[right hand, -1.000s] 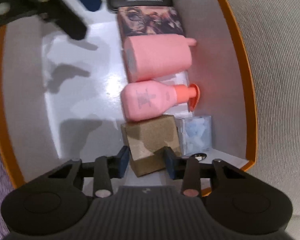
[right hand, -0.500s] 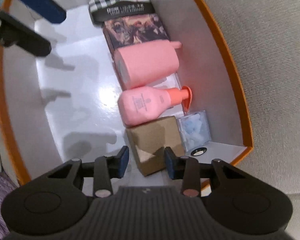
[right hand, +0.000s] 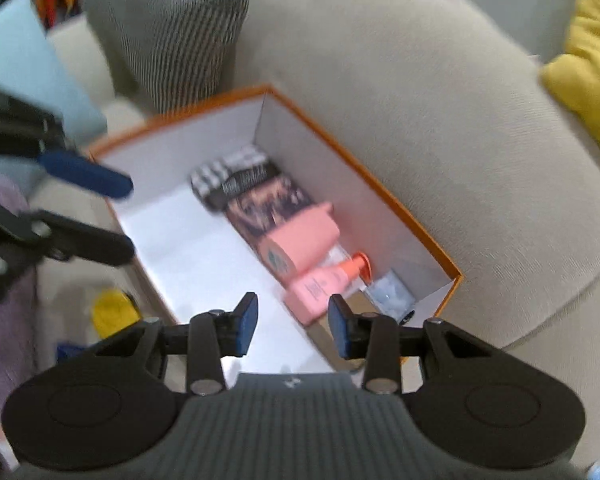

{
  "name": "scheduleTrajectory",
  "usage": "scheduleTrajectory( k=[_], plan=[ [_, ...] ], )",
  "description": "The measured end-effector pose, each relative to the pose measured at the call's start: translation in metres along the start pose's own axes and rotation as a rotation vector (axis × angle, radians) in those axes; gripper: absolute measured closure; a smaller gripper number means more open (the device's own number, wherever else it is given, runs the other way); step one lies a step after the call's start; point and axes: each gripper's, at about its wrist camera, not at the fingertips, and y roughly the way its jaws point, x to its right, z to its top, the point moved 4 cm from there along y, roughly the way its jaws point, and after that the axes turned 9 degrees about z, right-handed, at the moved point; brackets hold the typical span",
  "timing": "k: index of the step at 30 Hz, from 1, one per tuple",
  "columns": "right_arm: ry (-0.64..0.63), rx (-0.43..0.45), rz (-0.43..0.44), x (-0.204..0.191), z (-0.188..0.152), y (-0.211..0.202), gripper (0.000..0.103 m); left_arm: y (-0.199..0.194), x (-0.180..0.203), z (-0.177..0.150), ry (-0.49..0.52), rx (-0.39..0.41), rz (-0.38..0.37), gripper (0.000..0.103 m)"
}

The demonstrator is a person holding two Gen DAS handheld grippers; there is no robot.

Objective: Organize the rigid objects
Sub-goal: 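Withdraw both grippers from the box toward the remaining items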

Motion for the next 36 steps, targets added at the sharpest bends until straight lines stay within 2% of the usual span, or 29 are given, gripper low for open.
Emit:
scheduleTrajectory(
  k=[6, 7, 11, 15, 19, 22, 25, 28, 30, 32, 36],
  plan=[
    [0.118, 0.183, 0.029, -0.033, -0.032, -0.026, 0.059, -0.021, -0.003, -0.023, -0.020, 0.005, 0.059, 0.047],
    [0.150, 0.192, 0.038, -0.039, -0.040, -0.027, 0.055, -0.023, -0.004, -0.028, -0.033, -0.003, 0.059, 0.047],
    [0.291, 0.190, 0.060, -0.060, -0.075, -0.020, 0.056, -0.028, -0.010, -0.058, -0.096, -0.080, 0.047, 0.046],
    [0.369, 0.114, 0.029, -0.082, -0.113, 0.001, 0.057, -0.027, -0.015, -0.095, -0.182, -0.204, 0.015, 0.047],
    [0.419, 0.040, 0.046, -0.101, -0.146, 0.017, 0.059, -0.022, -0.007, -0.130, -0.256, -0.312, -0.032, 0.048],
    [0.429, -0.006, 0.080, -0.108, -0.155, 0.026, 0.059, -0.008, 0.002, -0.150, -0.345, -0.403, -0.057, 0.048],
    [0.386, -0.045, 0.091, -0.119, -0.156, 0.037, 0.060, 0.007, 0.012, -0.169, -0.369, -0.480, -0.007, 0.049],
    [0.397, -0.059, 0.014, -0.119, -0.165, 0.041, 0.060, 0.013, 0.022, -0.176, -0.338, -0.488, 0.039, 0.049],
    [0.426, -0.069, 0.020, -0.115, -0.170, 0.042, 0.060, 0.021, 0.025, -0.179, -0.360, -0.517, 0.054, 0.049],
    [0.448, -0.076, 0.029, -0.111, -0.174, 0.042, 0.061, 0.030, 0.027, -0.184, -0.349, -0.546, 0.107, 0.051],
    [0.468, -0.111, 0.018, -0.109, -0.179, 0.047, 0.060, 0.039, 0.030, -0.190, -0.329, -0.556, 0.135, 0.051]
  ],
)
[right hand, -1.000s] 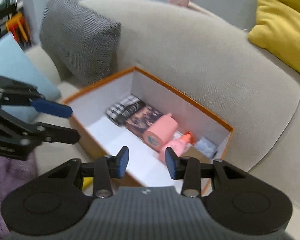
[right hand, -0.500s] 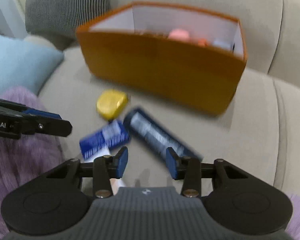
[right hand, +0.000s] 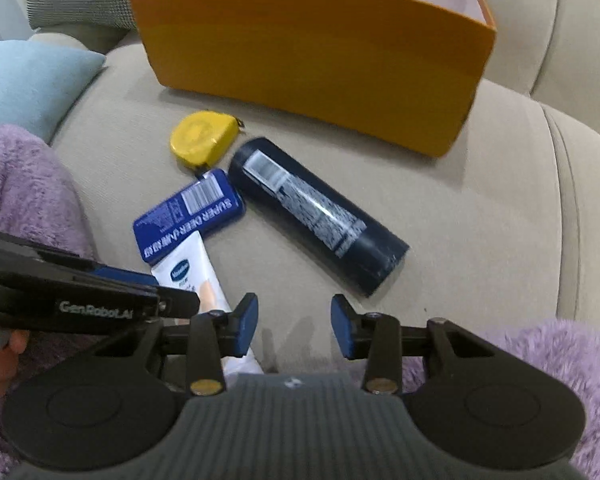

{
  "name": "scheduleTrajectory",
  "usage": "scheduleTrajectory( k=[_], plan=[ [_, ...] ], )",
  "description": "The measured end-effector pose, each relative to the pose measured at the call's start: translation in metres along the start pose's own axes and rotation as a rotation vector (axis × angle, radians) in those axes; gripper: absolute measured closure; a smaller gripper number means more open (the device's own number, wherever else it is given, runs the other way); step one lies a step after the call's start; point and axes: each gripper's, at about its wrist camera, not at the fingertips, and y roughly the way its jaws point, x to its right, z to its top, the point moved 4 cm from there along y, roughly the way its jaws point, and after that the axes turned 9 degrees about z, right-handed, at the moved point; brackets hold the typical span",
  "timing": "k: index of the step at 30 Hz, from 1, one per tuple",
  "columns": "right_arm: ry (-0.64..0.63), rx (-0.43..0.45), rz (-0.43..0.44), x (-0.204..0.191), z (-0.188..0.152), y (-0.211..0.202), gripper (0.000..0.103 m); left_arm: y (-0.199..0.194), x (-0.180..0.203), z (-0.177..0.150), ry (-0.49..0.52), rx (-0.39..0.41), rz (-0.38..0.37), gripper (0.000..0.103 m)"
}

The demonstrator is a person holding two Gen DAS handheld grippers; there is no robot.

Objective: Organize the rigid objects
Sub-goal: 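Withdraw both grippers from the box toward the remaining items, then grasp the white Vaseline tube with the left gripper while the right gripper grasps the black spray can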

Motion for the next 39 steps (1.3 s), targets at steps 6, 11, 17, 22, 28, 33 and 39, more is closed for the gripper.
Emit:
scheduleTrajectory(
  k=[6, 11, 17, 22, 28, 33, 39],
  plan=[
    [0.028, -0.060, 0.003, 0.004, -0.004, 0.006, 0.062, 0.008, 0.000, 0.000, -0.029, 0.007, -0.049, 0.048],
    [0.043, -0.073, 0.010, 0.005, -0.007, 0.006, 0.062, -0.005, 0.004, 0.003, 0.018, 0.090, -0.071, 0.077],
    [0.044, -0.082, 0.016, 0.005, -0.007, 0.009, 0.063, -0.016, 0.019, 0.007, 0.097, 0.157, -0.108, 0.086],
    [0.052, -0.101, 0.025, 0.005, -0.006, 0.015, 0.065, -0.005, 0.025, 0.011, 0.067, 0.096, -0.132, 0.083],
    [0.068, -0.109, 0.023, 0.008, -0.005, 0.017, 0.065, 0.008, 0.017, 0.014, -0.005, 0.035, -0.184, 0.081],
    [0.053, -0.089, 0.028, 0.006, 0.002, 0.012, 0.065, -0.003, 0.022, 0.016, 0.046, 0.083, -0.198, 0.086],
    [-0.059, -0.037, 0.018, -0.004, 0.019, 0.000, 0.065, -0.023, 0.019, 0.023, 0.076, 0.136, -0.179, 0.089]
  ],
)
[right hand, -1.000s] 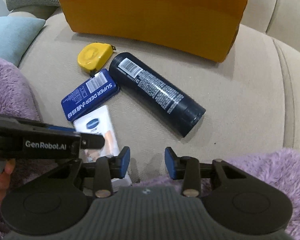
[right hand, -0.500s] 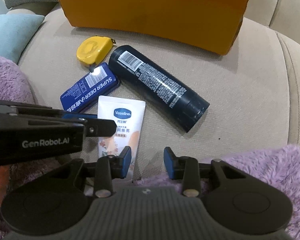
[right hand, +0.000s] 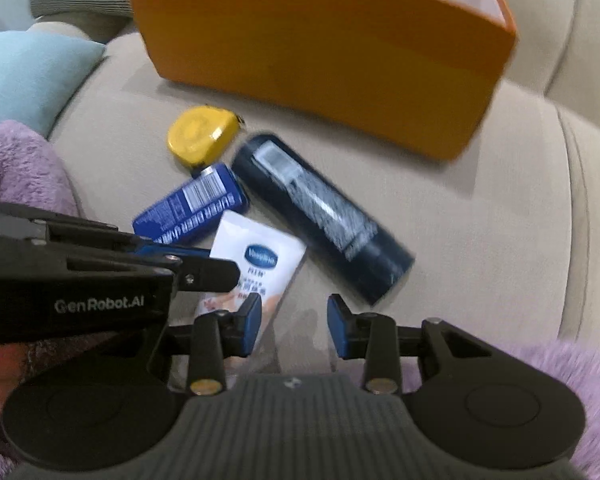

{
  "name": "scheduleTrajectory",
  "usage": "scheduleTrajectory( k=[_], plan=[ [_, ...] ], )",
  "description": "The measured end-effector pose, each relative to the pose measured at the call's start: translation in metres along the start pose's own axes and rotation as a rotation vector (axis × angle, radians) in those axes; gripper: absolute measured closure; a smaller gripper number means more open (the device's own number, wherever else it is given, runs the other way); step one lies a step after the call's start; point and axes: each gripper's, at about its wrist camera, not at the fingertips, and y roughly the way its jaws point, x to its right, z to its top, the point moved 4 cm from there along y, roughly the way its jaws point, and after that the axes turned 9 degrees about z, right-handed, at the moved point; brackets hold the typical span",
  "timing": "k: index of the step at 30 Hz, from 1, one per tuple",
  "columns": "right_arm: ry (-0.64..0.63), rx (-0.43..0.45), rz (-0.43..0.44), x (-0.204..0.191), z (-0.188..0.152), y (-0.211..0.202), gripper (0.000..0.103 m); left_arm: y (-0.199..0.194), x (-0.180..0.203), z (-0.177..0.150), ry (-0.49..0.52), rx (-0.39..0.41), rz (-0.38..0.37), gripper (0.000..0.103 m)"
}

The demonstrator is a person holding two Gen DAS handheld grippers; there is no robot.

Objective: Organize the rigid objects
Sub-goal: 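Grasp the white Vaseline tube with the left gripper while the right gripper grasps the black spray can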

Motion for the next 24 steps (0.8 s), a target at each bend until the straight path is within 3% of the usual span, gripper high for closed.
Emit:
scheduleTrajectory(
  k=[7, 10, 13, 19, 24],
  plan=[
    [-0.166, 0.035, -0.013, 0.001, 0.024, -0.005, 0.065, -0.008, -0.013, 0.016, -0.045, 0.029, 0.012, 0.090],
    [-0.284, 0.010, -0.050, 0.003, 0.033, 0.002, 0.065, -0.006, -0.016, 0.021, -0.052, 0.024, 0.007, 0.091],
    [-0.326, -0.037, -0.013, 0.009, 0.041, 0.012, 0.065, -0.002, -0.013, 0.023, -0.050, 0.015, -0.002, 0.091],
    [-0.169, -0.058, 0.074, 0.033, 0.053, 0.026, 0.063, 0.004, -0.009, 0.028, -0.057, -0.014, -0.023, 0.091],
    [0.017, -0.092, 0.116, 0.043, 0.040, 0.019, 0.066, 0.010, -0.001, 0.031, -0.041, -0.050, -0.062, 0.088]
  ],
)
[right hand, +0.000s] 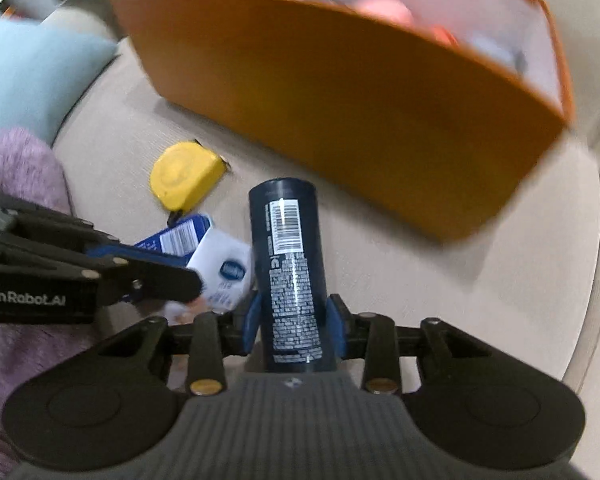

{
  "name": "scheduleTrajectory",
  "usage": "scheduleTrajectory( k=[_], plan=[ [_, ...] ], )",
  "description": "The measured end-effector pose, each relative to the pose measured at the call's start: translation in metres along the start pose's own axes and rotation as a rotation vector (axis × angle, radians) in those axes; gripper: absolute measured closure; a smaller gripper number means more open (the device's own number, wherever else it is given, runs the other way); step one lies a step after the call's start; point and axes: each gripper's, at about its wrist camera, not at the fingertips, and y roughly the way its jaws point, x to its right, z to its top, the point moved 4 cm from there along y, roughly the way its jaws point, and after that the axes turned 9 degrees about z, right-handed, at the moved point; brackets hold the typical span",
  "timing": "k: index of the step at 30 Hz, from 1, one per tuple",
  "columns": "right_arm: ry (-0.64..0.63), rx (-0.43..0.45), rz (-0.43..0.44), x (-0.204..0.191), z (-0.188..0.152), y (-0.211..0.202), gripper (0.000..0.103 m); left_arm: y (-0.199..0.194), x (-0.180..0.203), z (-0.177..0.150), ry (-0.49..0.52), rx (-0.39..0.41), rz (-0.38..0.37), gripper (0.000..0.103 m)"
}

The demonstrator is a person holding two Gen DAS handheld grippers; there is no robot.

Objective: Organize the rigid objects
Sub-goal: 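Grasp the white Vaseline tube with the left gripper while the right gripper grasps the black spray can, then lift the tube and spray can and carry them over the orange box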

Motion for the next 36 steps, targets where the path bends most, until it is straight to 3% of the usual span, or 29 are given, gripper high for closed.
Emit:
scheduleTrajectory(
  k=[6, 11, 20, 29, 36],
  plan=[
    [0.047, -0.005, 0.014, 0.000, -0.017, -0.006, 0.067, 0.014, 0.021, 0.001, 0.091, -0.036, 0.073, 0.083],
    [0.010, 0.002, 0.014, -0.004, -0.013, -0.001, 0.065, 0.024, 0.019, 0.005, 0.069, -0.059, 0.123, 0.083],
    [-0.001, 0.008, -0.001, -0.005, -0.009, 0.017, 0.061, 0.029, -0.002, 0.003, -0.007, -0.069, 0.061, 0.085],
    [0.022, 0.103, -0.016, -0.011, -0.011, -0.006, 0.062, -0.014, -0.009, 0.000, 0.011, 0.034, -0.003, 0.085],
    [-0.066, 0.185, -0.038, -0.026, -0.008, -0.055, 0.062, -0.056, -0.007, 0.011, 0.021, 0.136, -0.028, 0.085]
  ],
)
